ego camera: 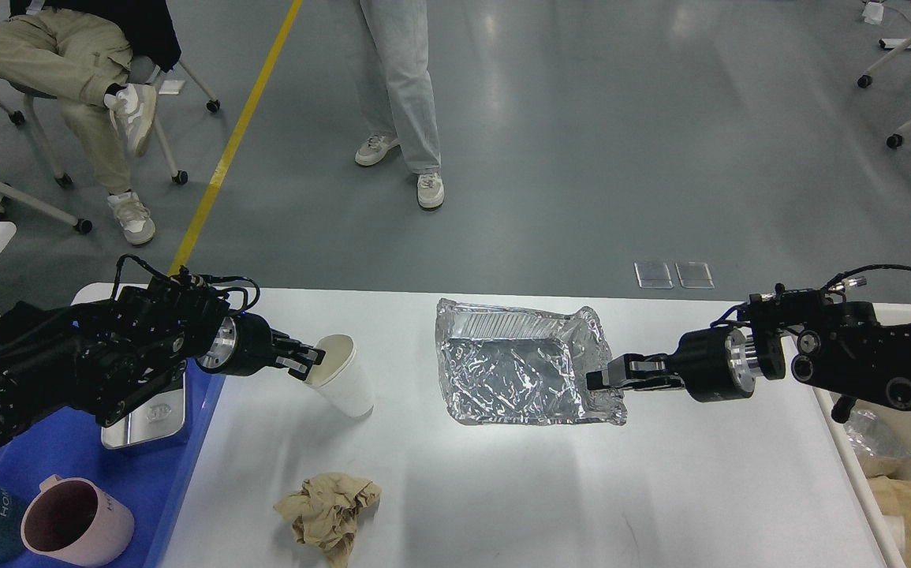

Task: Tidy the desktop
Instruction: 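Reach the left gripper to the white paper cup and grasp it, then lift the paper cup with the left gripper over the foil tray, then lower the paper cup into the foil tray and open the left gripper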

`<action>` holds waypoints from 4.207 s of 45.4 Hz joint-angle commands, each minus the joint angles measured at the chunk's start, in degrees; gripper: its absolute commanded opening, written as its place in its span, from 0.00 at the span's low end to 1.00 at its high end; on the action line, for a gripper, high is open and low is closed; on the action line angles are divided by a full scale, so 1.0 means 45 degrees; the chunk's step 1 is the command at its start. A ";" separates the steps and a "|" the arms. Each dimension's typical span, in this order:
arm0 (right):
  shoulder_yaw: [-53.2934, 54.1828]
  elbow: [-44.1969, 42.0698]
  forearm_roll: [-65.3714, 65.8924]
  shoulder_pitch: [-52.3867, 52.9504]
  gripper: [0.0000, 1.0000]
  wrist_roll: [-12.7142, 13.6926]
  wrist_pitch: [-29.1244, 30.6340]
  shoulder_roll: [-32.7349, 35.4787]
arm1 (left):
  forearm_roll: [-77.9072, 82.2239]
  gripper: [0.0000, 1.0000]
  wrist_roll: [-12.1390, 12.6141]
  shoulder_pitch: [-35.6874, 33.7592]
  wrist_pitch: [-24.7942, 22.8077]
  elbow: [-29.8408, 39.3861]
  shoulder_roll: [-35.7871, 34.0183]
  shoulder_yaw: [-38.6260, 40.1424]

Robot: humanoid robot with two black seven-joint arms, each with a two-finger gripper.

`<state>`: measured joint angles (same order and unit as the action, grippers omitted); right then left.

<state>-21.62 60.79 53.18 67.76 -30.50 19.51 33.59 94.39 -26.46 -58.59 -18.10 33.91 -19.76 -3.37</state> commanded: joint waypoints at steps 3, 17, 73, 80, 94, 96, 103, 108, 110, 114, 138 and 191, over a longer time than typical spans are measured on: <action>0.0018 -0.0013 -0.0001 0.0001 0.00 0.0000 0.0001 0.0015 | -0.0389 0.00 -0.0273 -0.0690 -0.0450 0.0101 -0.0100 0.0066; 0.0019 0.0006 -0.0001 0.0098 0.00 0.0000 0.0001 -0.0005 | -0.1347 0.00 -0.0371 -0.2349 -0.1447 0.0979 -0.1330 0.0202; -0.0802 -0.0013 -0.0197 0.0997 0.00 0.0000 0.0196 -0.0786 | -0.4003 0.01 -0.0605 -0.9226 -0.5529 0.2230 0.3395 -0.0403; -0.0802 -0.0091 -0.0197 0.0919 0.00 0.0000 0.0196 -0.0786 | -0.3945 0.01 -0.0586 -0.9246 -0.5841 0.2308 0.3512 -0.0403; -0.1153 -0.0579 -0.0197 0.0880 0.00 0.0039 0.0196 -0.0766 | -0.3867 0.02 -0.0566 -0.9265 -0.6135 0.2406 0.3845 -0.1203; -0.1348 -0.0793 -0.0197 0.0918 0.00 0.0039 0.0196 -0.0766 | -0.3847 0.02 -0.0566 -0.9285 -0.6135 0.2542 0.3825 -0.1535; -0.1720 -0.1067 -0.0177 0.0958 0.00 0.0039 0.0215 -0.0727 | -0.3827 0.03 -0.0547 -0.9324 -0.6096 0.2601 0.3766 -0.2219; -0.1779 -0.1107 -0.0197 0.1016 0.00 0.0039 0.0215 -0.0727 | -0.3808 0.03 -0.0469 -0.9285 -0.6038 0.2601 0.3844 -0.2298; -0.1779 -0.1107 -0.0197 0.1036 0.00 0.0039 0.0215 -0.0727 | -0.3789 0.03 -0.0449 -0.9246 -0.6018 0.2601 0.3864 -0.2298; -0.1779 -0.1068 -0.0197 0.1113 0.00 0.0039 0.0215 -0.0688 | -0.3769 0.03 -0.0430 -0.9129 -0.5920 0.2582 0.3884 -0.2298; -0.1779 -0.0931 -0.0216 0.1641 0.00 0.0020 0.0294 -0.0688 | -0.3691 0.10 0.0176 -0.8406 -0.4300 0.2113 0.4645 -0.2688; -0.1798 -0.0911 -0.0255 0.1661 0.00 0.0020 0.0294 -0.0747 | -0.5156 0.90 0.0235 -0.8543 -0.3303 0.1644 0.4491 -0.2571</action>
<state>-29.71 56.69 52.11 75.24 -30.41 20.83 30.25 72.92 -25.32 -96.27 -33.46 41.36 1.94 -14.39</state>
